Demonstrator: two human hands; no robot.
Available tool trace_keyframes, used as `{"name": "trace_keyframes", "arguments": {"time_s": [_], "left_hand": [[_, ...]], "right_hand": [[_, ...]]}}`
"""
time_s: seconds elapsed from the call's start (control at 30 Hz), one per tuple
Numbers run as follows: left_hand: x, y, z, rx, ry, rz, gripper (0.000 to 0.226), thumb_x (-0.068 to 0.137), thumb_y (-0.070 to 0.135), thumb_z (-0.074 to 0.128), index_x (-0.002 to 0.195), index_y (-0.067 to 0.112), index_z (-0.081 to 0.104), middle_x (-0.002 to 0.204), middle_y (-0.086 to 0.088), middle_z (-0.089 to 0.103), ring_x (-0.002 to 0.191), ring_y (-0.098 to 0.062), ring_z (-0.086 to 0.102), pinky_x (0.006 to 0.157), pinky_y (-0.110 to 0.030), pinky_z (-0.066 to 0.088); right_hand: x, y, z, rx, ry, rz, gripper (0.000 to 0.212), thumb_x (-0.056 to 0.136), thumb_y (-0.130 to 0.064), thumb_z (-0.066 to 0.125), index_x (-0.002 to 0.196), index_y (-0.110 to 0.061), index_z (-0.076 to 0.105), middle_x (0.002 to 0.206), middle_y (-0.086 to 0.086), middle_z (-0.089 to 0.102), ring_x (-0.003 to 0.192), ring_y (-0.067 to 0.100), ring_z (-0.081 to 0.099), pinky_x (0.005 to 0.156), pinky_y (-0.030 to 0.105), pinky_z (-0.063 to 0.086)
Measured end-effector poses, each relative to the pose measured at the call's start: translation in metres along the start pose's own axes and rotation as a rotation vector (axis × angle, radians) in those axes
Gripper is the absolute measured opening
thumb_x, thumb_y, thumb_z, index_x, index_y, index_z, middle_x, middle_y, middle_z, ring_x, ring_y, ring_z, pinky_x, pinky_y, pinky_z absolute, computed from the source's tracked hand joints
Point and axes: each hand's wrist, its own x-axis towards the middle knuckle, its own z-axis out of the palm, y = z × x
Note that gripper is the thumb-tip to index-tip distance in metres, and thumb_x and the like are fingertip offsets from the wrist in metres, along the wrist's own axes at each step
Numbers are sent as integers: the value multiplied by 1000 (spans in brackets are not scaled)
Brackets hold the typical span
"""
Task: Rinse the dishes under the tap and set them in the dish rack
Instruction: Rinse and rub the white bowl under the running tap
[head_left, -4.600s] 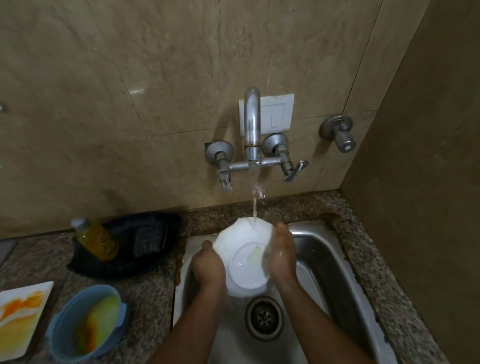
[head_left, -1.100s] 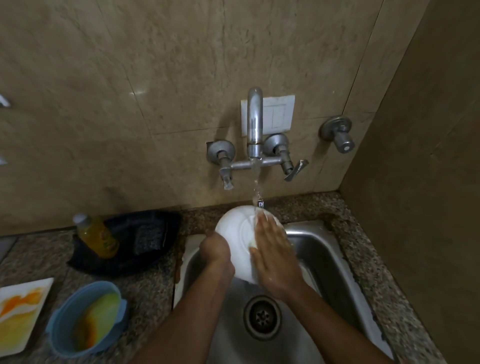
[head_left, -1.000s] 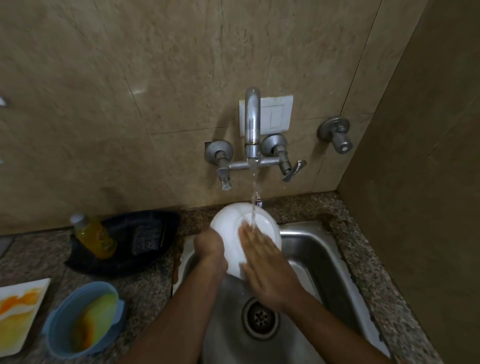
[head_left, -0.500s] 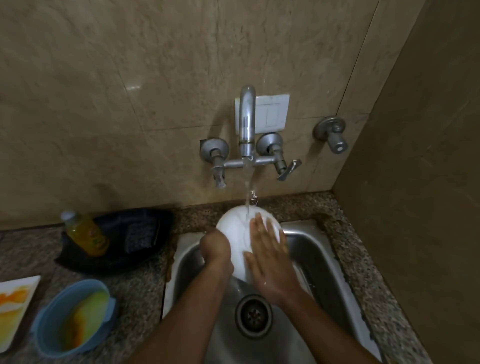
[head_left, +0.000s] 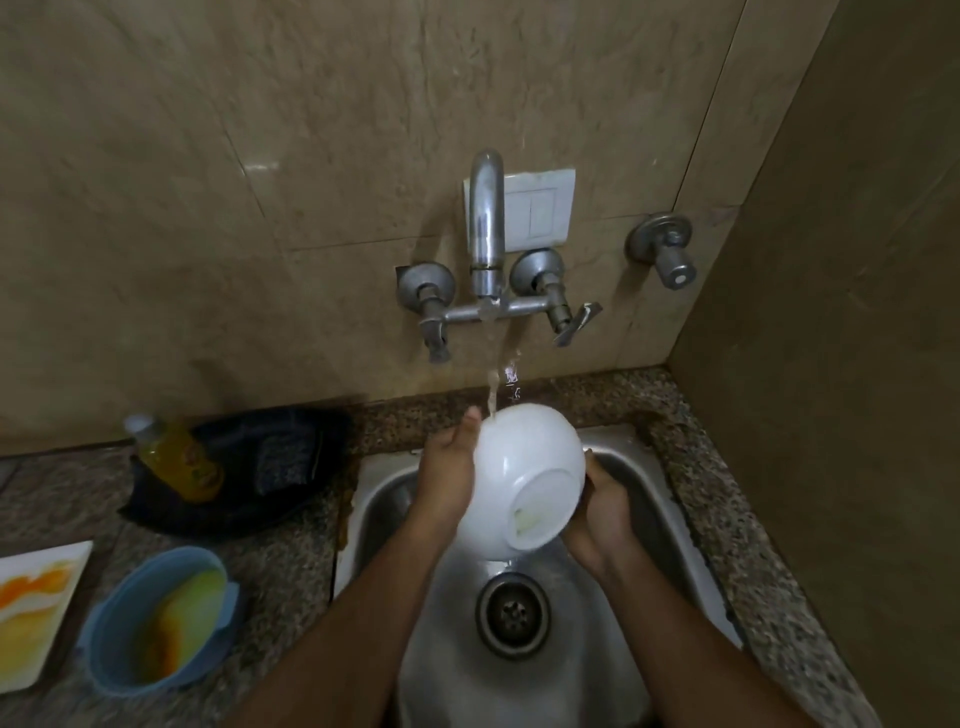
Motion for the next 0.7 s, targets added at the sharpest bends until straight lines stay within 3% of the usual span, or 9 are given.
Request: {"name": "trace_keyframes", "arguments": {"time_s": [0.07,0.13,0.23,0.4,0.47,0.57,0.63,0.7], "left_hand": [[10,-1,-17,-62,21,-76,44,96,45,53,84,6,70,84,-16,70,79,-30,67,78,-40,52],[19,2,-35,-204,-37,-154,32,96,34,58,81,9,72,87,-14,71,79,-29,67,79,-45,55],[19,12,-51,-306,-202,-275,22,96,17,54,106,3,67,100,-16,72,89,-30,68,74,-43,55],[22,18,-46,-419,-219,-341,29,97,10,52,121,-4,59,107,-18,69,97,-30,65,75,-42,53],[23,20,-39,-452,-207,-365,27,97,8,53,121,-6,57,113,-22,65,103,-33,63,80,-46,54],[25,19,-23,-494,-250,-391,25,98,3,50,120,-7,57,118,-24,64,108,-34,61,95,-48,50],[26,18,-12,-505,-268,-395,22,98,3,49,115,-6,60,114,-21,66,104,-33,63,91,-47,52],[25,19,-3,-507,-285,-398,21,99,2,48,114,-5,61,109,-21,67,100,-32,64,82,-44,55]], "right_hand": [[5,-1,11,-22,15,6,37,103,-35,43,108,-7,68,99,15,72,88,29,66,78,43,54],[12,0,19,-70,22,44,34,101,-37,48,108,-11,69,99,14,72,90,31,65,83,49,54],[17,1,28,-82,-24,200,34,99,-42,49,108,-15,69,99,12,73,94,32,65,89,51,52],[20,-4,25,-23,-97,378,37,98,-32,51,128,-12,63,128,17,63,123,39,54,104,60,39],[20,-11,19,-9,-93,405,38,99,-28,48,130,-12,60,130,19,62,123,42,53,102,64,39],[23,-23,6,24,-63,380,40,97,-22,46,132,-9,58,130,21,61,122,45,54,85,71,44],[21,-30,0,30,-49,363,43,89,-18,49,129,-8,60,130,21,61,122,45,53,81,73,43],[19,-35,-6,37,-35,355,52,77,-18,54,129,-10,61,130,21,61,122,46,53,86,73,43]]}}
